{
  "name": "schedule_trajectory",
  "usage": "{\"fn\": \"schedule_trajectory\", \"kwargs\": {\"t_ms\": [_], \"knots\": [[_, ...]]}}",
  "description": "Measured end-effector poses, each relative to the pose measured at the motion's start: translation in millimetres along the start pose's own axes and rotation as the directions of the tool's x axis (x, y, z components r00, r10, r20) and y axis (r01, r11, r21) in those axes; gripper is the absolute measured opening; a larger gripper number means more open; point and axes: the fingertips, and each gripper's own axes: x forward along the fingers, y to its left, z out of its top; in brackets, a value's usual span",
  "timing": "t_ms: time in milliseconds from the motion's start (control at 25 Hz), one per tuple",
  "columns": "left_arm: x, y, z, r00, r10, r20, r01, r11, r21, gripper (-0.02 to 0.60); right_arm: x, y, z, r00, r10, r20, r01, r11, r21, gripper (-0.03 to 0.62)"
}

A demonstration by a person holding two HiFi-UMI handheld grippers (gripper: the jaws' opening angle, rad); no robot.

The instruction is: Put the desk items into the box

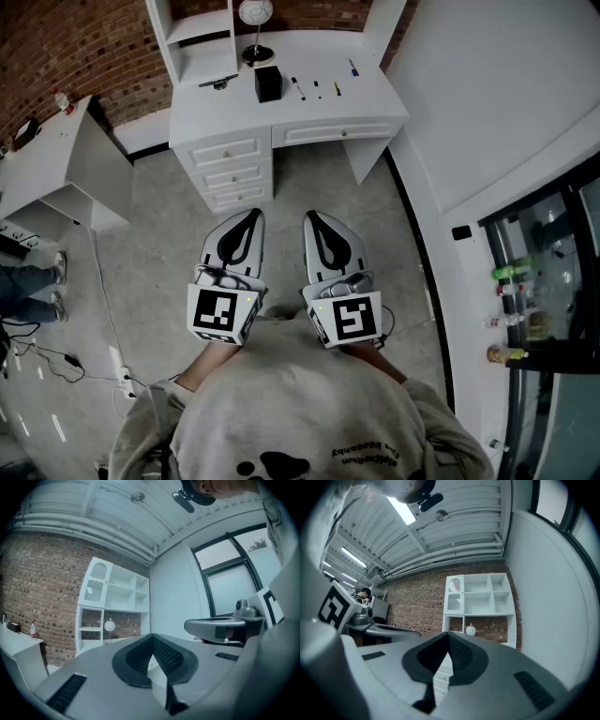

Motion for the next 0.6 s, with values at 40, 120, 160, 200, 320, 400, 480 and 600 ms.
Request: {"fn": "schedule_trajectory", "kwargs": {"t_ms": [40,120,160,200,320,400,480,600], "knots": [[-0.1,-0.5,-0.1,1.0,-0.006,0.007,0.006,1.0,0.002,0.008,0.6,1.1,-0.5,1.0,0.001,0.002,-0.001,1.0,0.0,0.015],[-0.1,-0.8,-0.3,1.0,-0.014,0.014,0.014,1.0,0.003,0.008,2.1,2.8,-1.2,1.0,0.001,0.005,-0.001,1.0,0.001,0.015],[0.0,-0.3,-0.3,1.0,-0.015,0.012,0.015,1.0,0.001,0.008,3.0,3.3,-1.1,1.0,0.0,0.005,0.0,1.0,0.001,0.015],[0.2,0.6,-0.1,1.0,-0.015,0.011,0.015,1.0,-0.001,0.008,4.1,3.8,-0.5,1.0,0.0,0.005,0.0,1.0,-0.002,0.015],[-1.5,3.8,0.5,1.0,-0.018,0.019,0.018,1.0,-0.003,0.008,6.4,6.8,2.0,1.0,0.004,0.003,-0.004,1.0,-0.009,0.015],[-3.5,6.0,-0.7,1.0,-0.017,0.018,0.017,1.0,-0.012,0.006,6.9,8.9,1.2,1.0,0.005,-0.004,-0.005,1.0,-0.008,0.015],[-4.2,7.4,-2.6,1.0,-0.021,0.011,0.021,1.0,-0.02,0.008,7.8,8.8,-0.2,1.0,-0.002,-0.01,0.002,1.0,-0.003,0.015],[-2.8,9.1,-5.0,0.999,-0.032,0.002,0.032,0.999,-0.025,0.008,9.4,4.4,-0.3,1.0,-0.019,-0.005,0.019,0.999,0.028,0.017]]}}
